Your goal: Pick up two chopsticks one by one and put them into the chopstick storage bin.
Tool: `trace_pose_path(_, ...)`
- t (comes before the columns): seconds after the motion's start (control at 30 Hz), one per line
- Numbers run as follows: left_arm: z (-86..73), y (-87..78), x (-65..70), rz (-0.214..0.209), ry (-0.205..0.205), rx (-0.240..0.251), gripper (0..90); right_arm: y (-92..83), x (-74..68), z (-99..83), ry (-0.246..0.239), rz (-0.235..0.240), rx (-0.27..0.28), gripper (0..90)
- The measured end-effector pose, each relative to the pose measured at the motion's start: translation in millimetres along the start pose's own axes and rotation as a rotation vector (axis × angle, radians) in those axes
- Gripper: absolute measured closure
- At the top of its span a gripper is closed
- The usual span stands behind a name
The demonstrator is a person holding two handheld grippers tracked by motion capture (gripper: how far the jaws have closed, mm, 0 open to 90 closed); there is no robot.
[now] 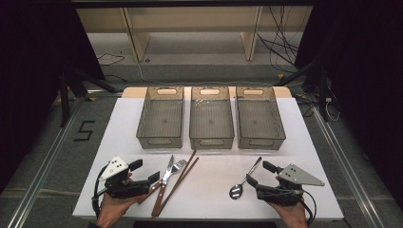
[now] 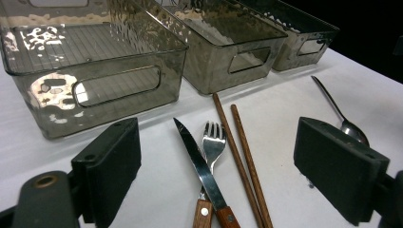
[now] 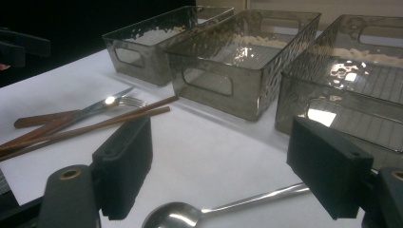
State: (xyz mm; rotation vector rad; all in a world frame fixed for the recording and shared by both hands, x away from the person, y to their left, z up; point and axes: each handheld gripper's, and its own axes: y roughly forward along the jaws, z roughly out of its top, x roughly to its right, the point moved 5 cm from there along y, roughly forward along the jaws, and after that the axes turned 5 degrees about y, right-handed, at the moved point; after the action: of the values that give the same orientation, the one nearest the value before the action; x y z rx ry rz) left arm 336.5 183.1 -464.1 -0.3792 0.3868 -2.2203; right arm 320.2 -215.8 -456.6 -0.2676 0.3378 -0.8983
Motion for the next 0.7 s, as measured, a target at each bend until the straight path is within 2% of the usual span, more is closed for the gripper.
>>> trace_pose_path(0.23, 1.8, 2.0, 0.2, -0.003, -0.016, -0.025, 15.3, -0.6, 0.7, 0.6, 0.005, -0.004, 0.004, 24.2)
trace_pose_path(0.37, 3.7, 3.9, 2.9, -0.005, 0.002, -0.049, 15.4, -0.8, 1.7, 1.0, 0.010, -0.007, 0.006, 24.2)
trace_pose_path(0.47, 5.2, 5.6, 5.5, -0.016, -0.001, -0.071, 15.4, -1.5, 2.1, 1.5, 0.009, -0.010, 0.006, 24.4)
trace_pose_path(0.57, 6.0, 8.7, 8.5, -0.022, 0.006, -0.113, 15.4, -1.3, 1.8, 1.2, 0.009, -0.009, 0.003, 24.4)
trace_pose_path(0.7, 5.6, 16.2, 17.3, -0.040, 0.021, -0.209, 15.5, -0.6, 1.1, 1.1, 0.005, 0.000, -0.002, 24.3)
